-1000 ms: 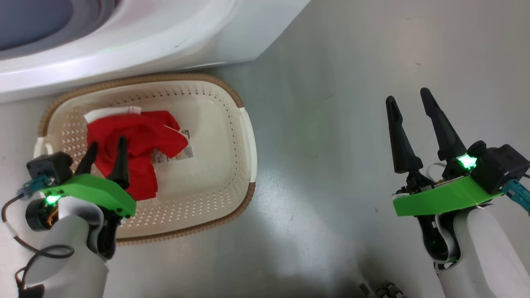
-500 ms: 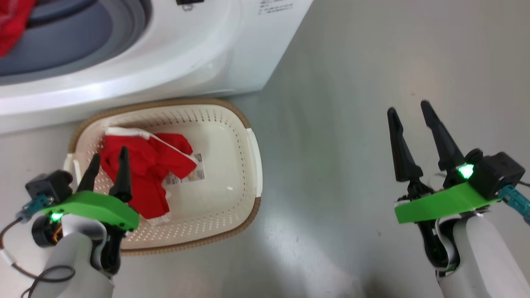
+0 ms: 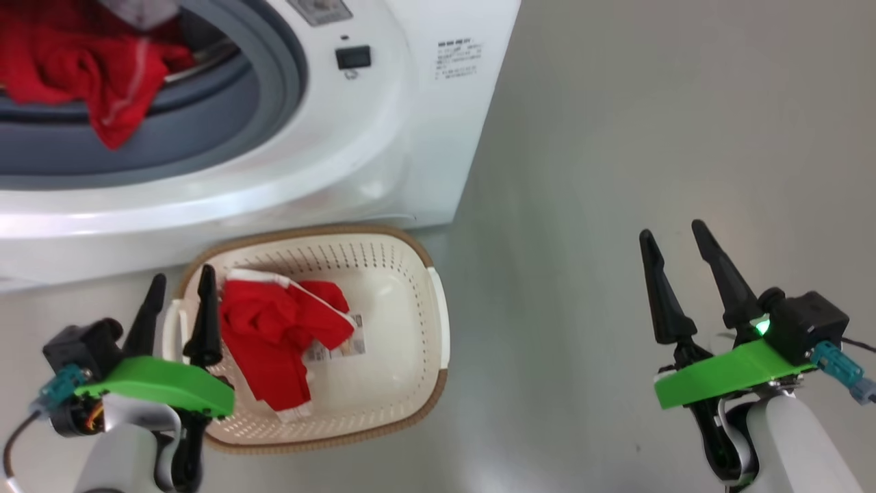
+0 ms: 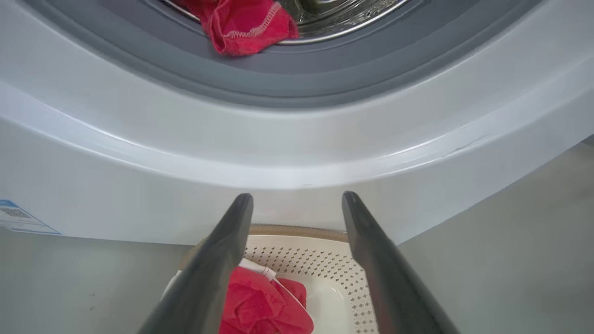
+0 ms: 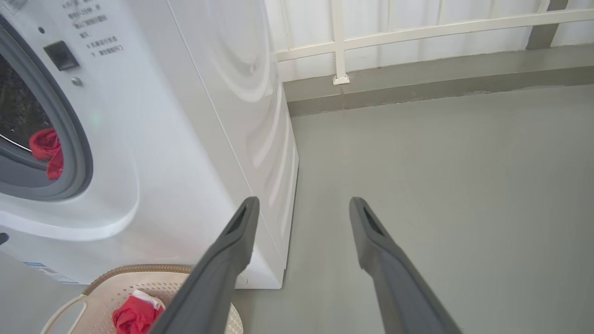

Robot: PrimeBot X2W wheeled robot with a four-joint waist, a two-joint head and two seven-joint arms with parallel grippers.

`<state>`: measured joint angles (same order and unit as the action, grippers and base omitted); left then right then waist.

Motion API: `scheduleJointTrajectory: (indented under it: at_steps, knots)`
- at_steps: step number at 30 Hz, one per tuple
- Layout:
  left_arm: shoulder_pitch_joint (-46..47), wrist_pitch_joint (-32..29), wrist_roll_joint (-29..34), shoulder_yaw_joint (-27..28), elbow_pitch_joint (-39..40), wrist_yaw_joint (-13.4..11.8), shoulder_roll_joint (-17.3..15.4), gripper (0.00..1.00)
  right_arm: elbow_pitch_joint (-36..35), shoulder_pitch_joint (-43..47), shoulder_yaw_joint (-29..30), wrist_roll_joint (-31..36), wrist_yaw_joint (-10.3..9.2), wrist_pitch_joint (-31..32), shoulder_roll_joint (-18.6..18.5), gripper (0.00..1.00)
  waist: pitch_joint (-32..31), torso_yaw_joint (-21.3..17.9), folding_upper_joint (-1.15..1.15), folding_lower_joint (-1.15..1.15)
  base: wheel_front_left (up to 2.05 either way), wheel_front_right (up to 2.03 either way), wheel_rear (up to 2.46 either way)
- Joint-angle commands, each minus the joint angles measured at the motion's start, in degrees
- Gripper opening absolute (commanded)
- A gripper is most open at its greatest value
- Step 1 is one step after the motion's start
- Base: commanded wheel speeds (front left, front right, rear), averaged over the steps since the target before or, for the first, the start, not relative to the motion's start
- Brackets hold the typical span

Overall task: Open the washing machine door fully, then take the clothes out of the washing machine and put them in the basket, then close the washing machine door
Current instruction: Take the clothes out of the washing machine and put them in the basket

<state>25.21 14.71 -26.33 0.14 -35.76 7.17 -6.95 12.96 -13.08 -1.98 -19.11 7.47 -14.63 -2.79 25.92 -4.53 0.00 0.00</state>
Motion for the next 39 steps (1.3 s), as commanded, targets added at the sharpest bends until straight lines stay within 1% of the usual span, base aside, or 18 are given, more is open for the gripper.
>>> scheduleJointTrajectory:
  at_steps: [1, 9, 10, 22, 27, 34, 39]
  knots:
    - [-2.1, 0.29, 0.82, 2.03, 2.3, 0.32, -1.12, 1.0, -0.88, 1.42, -0.7, 0.9, 0.02, -0.37, -0.09, 1.0, -3.99, 1.66, 0.0, 0.0, 0.0, 0.0, 0.0]
    - [-6.69, 0.29, 3.41, 3.12, 8.74, 0.32, -0.55, 1.0, -0.36, 3.83, 0.38, 1.64, 0.02, -0.37, -0.09, 1.0, -9.54, 2.65, 0.0, 0.0, 0.0, 0.0, 0.0]
    - [-6.69, 0.29, 3.41, 3.12, 8.74, 0.32, -0.55, 1.0, -0.36, 3.83, 0.38, 1.64, 0.02, -0.37, -0.09, 1.0, -9.54, 2.65, 0.0, 0.0, 0.0, 0.0, 0.0]
    - [-14.34, 0.29, 7.43, 4.77, 19.37, 0.32, -0.11, 1.0, -0.5, 9.1, 1.8, 2.06, 0.02, -0.37, -0.09, 1.0, -15.98, 3.67, 0.0, 0.0, 0.0, 0.0, 0.0]
    - [-17.94, 0.29, 8.16, 5.71, 23.12, 0.32, 0.32, 1.0, -1.12, 11.58, 2.77, 2.02, 0.02, -0.37, -0.09, 1.0, -17.39, 3.7, 0.0, 0.0, 0.0, 0.0, 0.0]
    - [-24.35, 0.29, 9.88, 8.96, 28.88, 0.32, 1.62, 1.0, -1.79, 13.76, 3.55, 1.87, 0.02, -0.37, -0.09, 1.0, -18.43, 3.24, 0.0, 0.0, 0.0, 0.0, 0.0]
    - [-26.42, 0.29, 10.33, 9.43, 30.67, 0.32, 2.08, 1.0, -2.17, 14.14, 3.93, 1.66, 0.02, -0.37, -0.09, 1.0, -18.07, 3.41, 0.0, 0.0, 0.0, 0.0, 0.0]
